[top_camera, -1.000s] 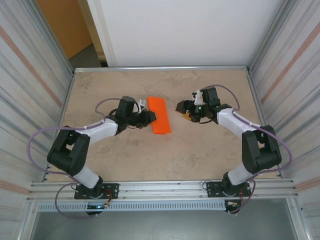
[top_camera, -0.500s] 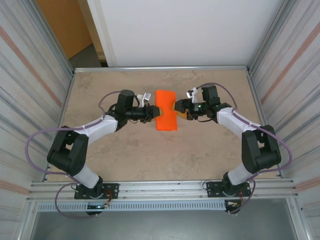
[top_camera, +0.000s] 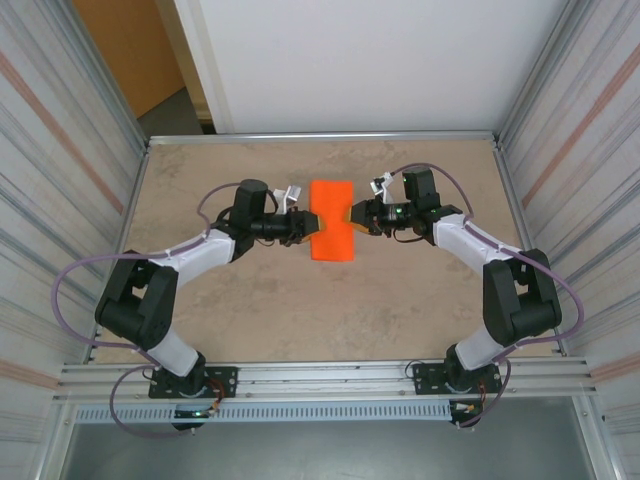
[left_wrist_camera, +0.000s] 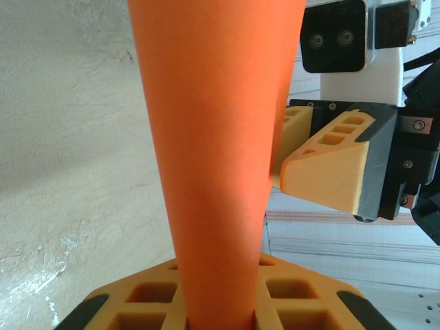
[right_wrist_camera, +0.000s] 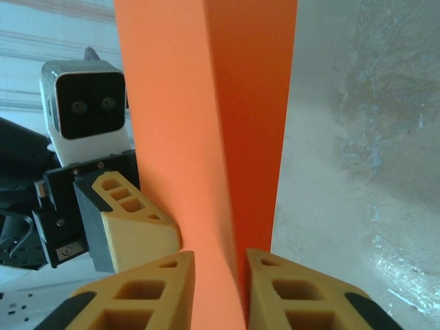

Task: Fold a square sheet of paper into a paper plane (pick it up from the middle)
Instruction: First fold in half a square sheet of paper at the center of the table.

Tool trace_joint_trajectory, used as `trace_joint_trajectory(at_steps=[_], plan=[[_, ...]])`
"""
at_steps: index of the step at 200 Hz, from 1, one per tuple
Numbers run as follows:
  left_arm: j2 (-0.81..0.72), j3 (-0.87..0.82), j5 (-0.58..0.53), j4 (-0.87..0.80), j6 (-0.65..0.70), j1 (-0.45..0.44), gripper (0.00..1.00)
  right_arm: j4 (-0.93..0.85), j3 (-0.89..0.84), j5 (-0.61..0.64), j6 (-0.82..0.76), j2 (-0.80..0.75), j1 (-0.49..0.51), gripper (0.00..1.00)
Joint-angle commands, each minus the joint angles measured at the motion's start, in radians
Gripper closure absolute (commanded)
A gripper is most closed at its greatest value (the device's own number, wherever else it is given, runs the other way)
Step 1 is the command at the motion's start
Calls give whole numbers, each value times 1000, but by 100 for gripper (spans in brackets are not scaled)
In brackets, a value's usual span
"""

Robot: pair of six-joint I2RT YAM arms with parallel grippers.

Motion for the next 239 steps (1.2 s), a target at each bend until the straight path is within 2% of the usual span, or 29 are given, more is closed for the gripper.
trace_joint_trajectory(at_steps=[1, 17, 35, 62, 82, 113, 138, 146, 164, 190, 239], plan=[[2, 12, 19, 19, -12, 6, 77, -62, 48, 17, -34, -1, 13, 88], [0, 9, 13, 20, -18, 10, 73, -83, 51, 57, -53, -16, 18, 95], [-6, -2, -8, 15, -25, 19, 64, -97, 55, 87, -57, -40, 14, 98], [-32, -43, -62, -35, -18, 62, 39, -186, 80, 119, -72, -67, -20, 100], [-67, -92, -80, -49, -18, 108, 29, -310, 128, 158, -116, -75, -34, 99], [-141, -142, -93, -72, 4, 140, 15, -458, 243, 224, -176, -15, 6, 99], [-185, -182, -128, -96, 19, 155, 9, -485, 323, 248, -173, 56, 70, 99], [-194, -195, -129, -91, 15, 160, 3, -478, 342, 246, -165, 77, 90, 99], [-204, -212, -131, -88, 12, 163, 2, -418, 352, 222, -127, 116, 128, 99], [-192, -225, -132, -77, 10, 158, 3, -223, 288, 124, -15, 176, 150, 98], [-92, -192, -203, -128, 50, 89, 13, -106, 145, 151, 20, 262, 137, 98]])
